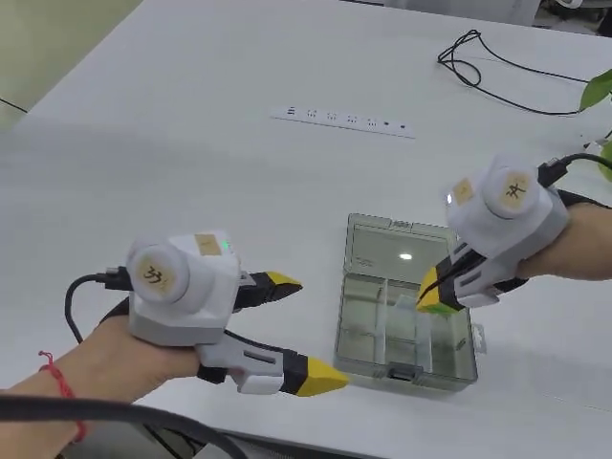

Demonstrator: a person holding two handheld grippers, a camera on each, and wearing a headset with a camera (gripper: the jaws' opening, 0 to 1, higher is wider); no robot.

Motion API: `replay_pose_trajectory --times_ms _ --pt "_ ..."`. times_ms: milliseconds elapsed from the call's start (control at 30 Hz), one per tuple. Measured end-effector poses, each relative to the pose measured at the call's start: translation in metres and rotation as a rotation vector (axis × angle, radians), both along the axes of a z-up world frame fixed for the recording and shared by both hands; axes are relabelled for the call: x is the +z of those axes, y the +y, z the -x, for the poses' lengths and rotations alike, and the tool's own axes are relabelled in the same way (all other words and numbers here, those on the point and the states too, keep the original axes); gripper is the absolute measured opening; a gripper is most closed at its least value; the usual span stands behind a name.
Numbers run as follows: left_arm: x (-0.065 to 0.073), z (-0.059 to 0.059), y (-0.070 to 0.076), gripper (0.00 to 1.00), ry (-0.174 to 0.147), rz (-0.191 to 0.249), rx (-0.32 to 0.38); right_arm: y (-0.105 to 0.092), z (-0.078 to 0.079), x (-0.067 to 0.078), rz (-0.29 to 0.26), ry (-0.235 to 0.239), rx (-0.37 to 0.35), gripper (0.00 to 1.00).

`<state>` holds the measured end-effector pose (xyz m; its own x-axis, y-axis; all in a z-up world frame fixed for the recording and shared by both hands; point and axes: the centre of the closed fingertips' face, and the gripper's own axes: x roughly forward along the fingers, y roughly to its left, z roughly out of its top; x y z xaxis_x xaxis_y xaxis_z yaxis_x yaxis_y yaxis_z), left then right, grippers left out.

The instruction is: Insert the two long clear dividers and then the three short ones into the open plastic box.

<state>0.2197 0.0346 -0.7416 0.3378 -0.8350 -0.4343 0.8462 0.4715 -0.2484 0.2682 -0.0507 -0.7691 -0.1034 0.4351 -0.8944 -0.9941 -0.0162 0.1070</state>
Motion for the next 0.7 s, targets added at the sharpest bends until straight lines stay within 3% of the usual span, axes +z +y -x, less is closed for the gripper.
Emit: replay_pose_trajectory --times_ms 300,700 --pt "0.000 -0.001 0.001 0.75 0.000 0.003 0.004 0.003 0.007 -0.005 -0.009 -0.020 0.016 0.03" --pt "-0.005 0.002 0.000 0.79 0.009 -0.007 -0.010 0.001 -0.001 -0.031 0.028 -0.060 0.039 0.03"
